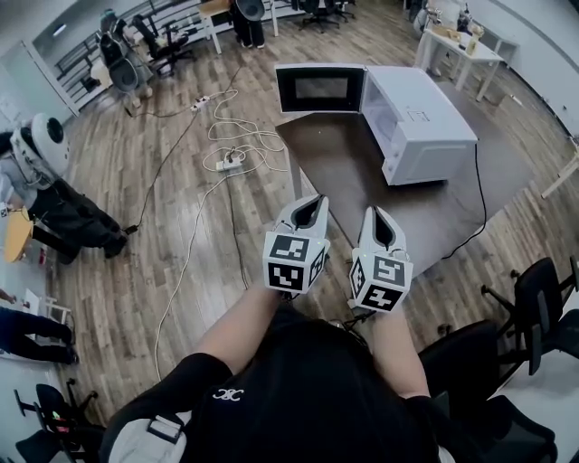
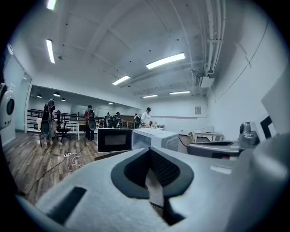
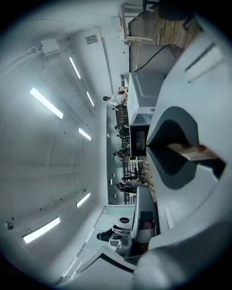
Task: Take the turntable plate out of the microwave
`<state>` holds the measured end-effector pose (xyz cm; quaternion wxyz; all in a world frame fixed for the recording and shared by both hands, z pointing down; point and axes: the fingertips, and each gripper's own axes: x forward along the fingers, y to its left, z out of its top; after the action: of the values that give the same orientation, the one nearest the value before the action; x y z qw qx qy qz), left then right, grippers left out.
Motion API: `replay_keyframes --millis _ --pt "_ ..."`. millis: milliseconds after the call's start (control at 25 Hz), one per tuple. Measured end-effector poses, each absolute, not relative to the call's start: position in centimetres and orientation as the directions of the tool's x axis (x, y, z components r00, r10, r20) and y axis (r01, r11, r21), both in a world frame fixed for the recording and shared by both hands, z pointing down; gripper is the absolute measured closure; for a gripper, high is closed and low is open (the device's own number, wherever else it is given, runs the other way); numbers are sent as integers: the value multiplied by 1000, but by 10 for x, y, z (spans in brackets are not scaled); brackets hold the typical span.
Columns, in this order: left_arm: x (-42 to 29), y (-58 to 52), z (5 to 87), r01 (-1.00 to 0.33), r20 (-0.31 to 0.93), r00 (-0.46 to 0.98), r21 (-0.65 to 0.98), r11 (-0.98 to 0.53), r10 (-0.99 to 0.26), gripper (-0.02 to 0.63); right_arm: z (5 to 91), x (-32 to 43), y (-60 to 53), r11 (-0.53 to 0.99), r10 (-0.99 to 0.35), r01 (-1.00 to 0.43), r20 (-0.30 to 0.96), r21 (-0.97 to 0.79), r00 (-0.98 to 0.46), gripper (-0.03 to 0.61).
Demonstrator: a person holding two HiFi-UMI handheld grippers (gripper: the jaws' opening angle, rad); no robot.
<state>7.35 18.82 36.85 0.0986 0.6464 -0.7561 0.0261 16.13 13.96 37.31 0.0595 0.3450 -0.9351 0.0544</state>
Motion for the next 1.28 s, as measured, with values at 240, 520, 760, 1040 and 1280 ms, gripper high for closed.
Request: replay_keyframes --millis 240,520,760,1040,1280 --pt "74 170 367 -989 181 -116 65 129 -977 606 372 163 128 743 -656 -667 140 -55 -742 571" --pt "55 117 375 -992 182 -81 80 97 -980 606 379 143 85 726 -676 -687 149 -26 -721 571" --pt "19 72 385 -994 192 -53 89 71 -980 606 386 100 52 721 -683 -693 153 -17 -714 571" --pt "-27 0 402 -994 228 9 112 17 -974 606 404 56 -19 680 -716 -733 198 -17 -669 571" --pt "-62 -57 402 -992 250 62 120 -33 -966 606 407 24 -71 628 -757 -779 230 -4 -611 572"
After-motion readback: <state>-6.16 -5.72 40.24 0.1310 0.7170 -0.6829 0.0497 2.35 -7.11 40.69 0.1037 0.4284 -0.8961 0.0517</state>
